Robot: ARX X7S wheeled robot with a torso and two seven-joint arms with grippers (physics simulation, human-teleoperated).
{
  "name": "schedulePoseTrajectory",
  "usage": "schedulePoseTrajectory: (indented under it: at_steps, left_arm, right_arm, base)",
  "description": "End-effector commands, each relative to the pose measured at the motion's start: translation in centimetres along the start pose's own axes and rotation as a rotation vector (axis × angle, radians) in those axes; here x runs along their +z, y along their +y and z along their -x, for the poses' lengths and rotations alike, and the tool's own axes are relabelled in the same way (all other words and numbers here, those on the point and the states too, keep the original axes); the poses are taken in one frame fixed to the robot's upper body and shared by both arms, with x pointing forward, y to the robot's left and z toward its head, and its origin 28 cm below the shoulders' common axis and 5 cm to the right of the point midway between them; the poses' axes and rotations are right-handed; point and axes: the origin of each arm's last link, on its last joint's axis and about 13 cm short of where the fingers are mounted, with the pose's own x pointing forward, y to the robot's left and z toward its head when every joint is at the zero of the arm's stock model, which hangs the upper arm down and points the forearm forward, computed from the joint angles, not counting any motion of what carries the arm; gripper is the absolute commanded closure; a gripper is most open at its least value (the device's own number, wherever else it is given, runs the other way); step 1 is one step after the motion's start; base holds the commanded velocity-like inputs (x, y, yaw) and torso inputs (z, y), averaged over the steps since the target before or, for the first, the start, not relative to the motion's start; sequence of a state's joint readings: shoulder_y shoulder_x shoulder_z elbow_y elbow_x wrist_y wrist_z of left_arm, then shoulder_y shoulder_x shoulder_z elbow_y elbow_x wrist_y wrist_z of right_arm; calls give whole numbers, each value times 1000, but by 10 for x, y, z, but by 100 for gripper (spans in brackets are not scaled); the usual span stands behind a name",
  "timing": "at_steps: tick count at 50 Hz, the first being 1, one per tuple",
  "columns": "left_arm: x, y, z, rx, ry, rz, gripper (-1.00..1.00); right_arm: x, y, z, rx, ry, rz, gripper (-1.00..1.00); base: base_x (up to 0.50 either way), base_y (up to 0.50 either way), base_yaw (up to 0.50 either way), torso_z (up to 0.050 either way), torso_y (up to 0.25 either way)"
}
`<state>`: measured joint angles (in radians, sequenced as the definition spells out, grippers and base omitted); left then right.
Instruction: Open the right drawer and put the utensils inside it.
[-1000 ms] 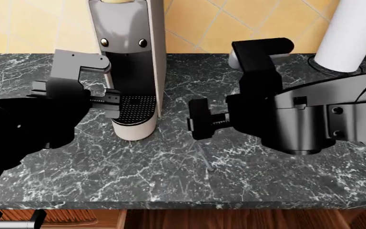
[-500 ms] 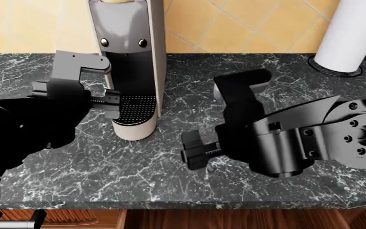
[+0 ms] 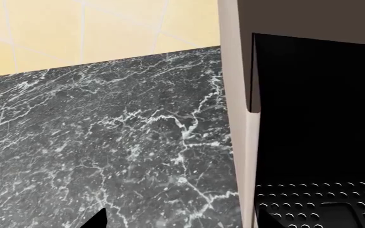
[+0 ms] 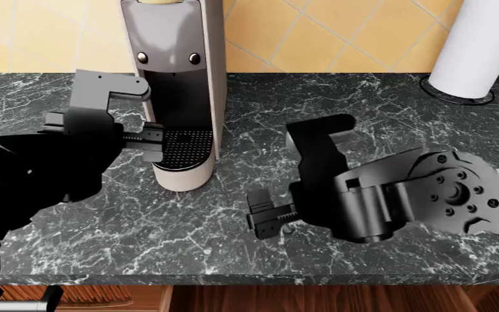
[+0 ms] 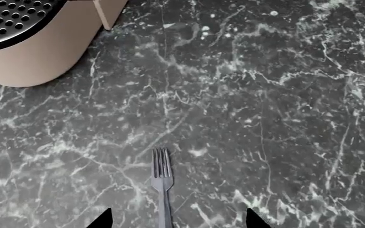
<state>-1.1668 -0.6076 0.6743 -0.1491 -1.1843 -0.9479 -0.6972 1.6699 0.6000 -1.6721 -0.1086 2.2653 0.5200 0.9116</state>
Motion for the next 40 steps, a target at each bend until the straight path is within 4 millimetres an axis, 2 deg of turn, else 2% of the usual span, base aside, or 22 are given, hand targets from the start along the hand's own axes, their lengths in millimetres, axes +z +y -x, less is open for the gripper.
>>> schedulePoseTrajectory:
  at_steps: [1,20,26,40]
  left_arm:
    - [-2,0,-1,-1,3,0,-100]
    - [-5,-2,-1,-6,8,-9,-100]
    - [-4,-3,-3,-8,12,-5,-100]
    - [-6,-2,-4,-9,17,-2,-100]
  right_arm:
    - [-7,-3,-19,19,33,-7,-100]
    - [-13,-4,-33,20,30,-19,-100]
    - [-18,-6,-46,31,58,-25,-100]
    - [-35,9,-61,78,150,19,-100]
  base:
    - [0,0,0,0,0]
    - [0,0,0,0,0]
    - [0,0,0,0,0]
    - [0,0,0,0,0]
